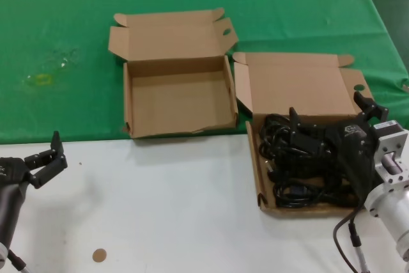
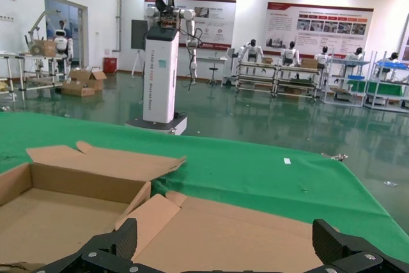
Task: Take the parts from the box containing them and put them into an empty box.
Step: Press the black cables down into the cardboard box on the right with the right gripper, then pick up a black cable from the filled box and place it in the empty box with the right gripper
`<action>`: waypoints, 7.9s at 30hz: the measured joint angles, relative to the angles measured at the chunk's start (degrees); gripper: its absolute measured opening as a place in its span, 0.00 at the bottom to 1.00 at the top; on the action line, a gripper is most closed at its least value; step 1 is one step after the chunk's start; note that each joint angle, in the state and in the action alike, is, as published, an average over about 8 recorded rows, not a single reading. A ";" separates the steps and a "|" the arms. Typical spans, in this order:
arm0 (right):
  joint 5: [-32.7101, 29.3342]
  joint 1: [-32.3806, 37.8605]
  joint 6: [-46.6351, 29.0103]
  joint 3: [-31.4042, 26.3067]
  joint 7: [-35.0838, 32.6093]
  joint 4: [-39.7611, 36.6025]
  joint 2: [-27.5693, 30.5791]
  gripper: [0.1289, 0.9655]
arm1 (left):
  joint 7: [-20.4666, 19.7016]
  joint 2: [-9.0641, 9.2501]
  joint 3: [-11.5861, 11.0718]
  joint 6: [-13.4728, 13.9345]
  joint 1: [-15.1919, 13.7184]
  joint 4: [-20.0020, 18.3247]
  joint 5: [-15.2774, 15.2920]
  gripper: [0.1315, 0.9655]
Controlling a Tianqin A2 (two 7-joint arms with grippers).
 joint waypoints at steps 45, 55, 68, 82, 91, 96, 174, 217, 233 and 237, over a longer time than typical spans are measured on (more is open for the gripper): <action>0.00 0.00 0.00 0.00 0.00 0.00 0.00 1.00 | 0.00 0.00 0.00 0.00 0.00 0.00 0.00 1.00; 0.00 0.00 0.00 0.00 0.00 0.00 0.00 1.00 | 0.02 0.00 0.00 0.00 0.00 0.00 0.00 1.00; 0.00 0.00 0.00 0.00 0.00 0.00 0.00 1.00 | 0.00 0.00 0.00 0.00 0.00 0.00 0.00 1.00; 0.00 0.00 0.00 0.00 0.00 0.00 0.00 1.00 | 0.00 0.00 0.00 0.00 0.00 0.00 0.00 1.00; 0.00 0.00 0.00 0.00 0.00 0.00 0.00 1.00 | -0.02 0.00 0.00 0.00 0.00 0.00 0.00 1.00; 0.00 0.00 0.00 0.00 0.00 0.00 0.00 1.00 | -0.03 0.00 0.00 0.00 0.00 0.00 0.00 0.97; 0.65 12.58 -36.15 -12.88 -2.23 -5.28 41.48 1.00 | -0.01 0.00 0.00 0.00 0.00 0.00 0.01 0.01; -9.82 21.62 -46.27 -15.46 -7.51 -12.09 34.99 0.40 | -0.02 0.00 0.00 0.00 0.00 0.00 0.01 0.01; -11.95 21.83 -46.23 -15.08 -5.62 -9.37 35.70 0.13 | -0.02 0.00 0.00 0.00 0.00 0.00 0.01 0.01; -12.85 22.70 -46.40 -15.14 -4.21 -7.97 35.87 0.12 | -0.02 0.00 0.00 0.00 0.00 0.00 0.01 0.01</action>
